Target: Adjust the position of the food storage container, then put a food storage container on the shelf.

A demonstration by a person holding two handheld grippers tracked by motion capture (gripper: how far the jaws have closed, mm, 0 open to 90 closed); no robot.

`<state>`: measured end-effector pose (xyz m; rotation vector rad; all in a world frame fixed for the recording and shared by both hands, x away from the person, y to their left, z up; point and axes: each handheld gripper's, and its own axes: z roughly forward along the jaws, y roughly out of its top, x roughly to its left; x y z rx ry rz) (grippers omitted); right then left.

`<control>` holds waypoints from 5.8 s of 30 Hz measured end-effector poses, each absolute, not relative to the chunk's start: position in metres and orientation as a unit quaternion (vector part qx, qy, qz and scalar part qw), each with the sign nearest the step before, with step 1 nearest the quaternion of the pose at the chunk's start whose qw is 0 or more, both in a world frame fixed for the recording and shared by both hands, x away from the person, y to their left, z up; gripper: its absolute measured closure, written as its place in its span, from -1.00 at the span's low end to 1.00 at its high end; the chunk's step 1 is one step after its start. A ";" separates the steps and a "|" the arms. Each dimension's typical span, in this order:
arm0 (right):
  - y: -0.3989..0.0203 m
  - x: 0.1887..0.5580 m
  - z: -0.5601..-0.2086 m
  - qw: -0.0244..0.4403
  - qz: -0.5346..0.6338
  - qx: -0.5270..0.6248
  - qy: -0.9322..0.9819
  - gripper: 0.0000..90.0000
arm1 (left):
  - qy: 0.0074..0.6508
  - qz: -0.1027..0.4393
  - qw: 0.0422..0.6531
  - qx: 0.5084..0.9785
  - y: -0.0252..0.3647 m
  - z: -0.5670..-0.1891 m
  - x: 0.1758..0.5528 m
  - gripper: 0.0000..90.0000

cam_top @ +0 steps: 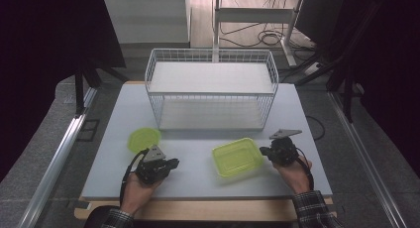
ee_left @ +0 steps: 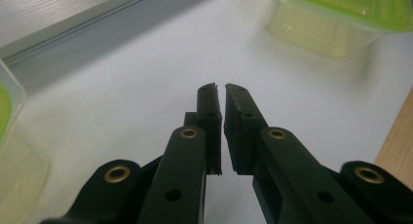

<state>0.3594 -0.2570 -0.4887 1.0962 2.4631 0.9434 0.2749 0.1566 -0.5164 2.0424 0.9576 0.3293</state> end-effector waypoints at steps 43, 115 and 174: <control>-0.222 0.322 -0.485 0.164 0.377 0.337 0.847 -0.33 | 0.389 0.145 0.385 0.824 0.165 -0.518 0.260 -0.61; -0.218 0.364 -0.512 -0.180 0.443 0.493 0.727 0.78 | 0.358 0.218 0.336 0.844 0.149 -0.526 0.255 -0.98; -0.219 0.406 -0.355 -0.101 0.571 0.470 0.665 0.78 | 0.367 0.219 0.344 0.836 0.156 -0.524 0.256 -0.97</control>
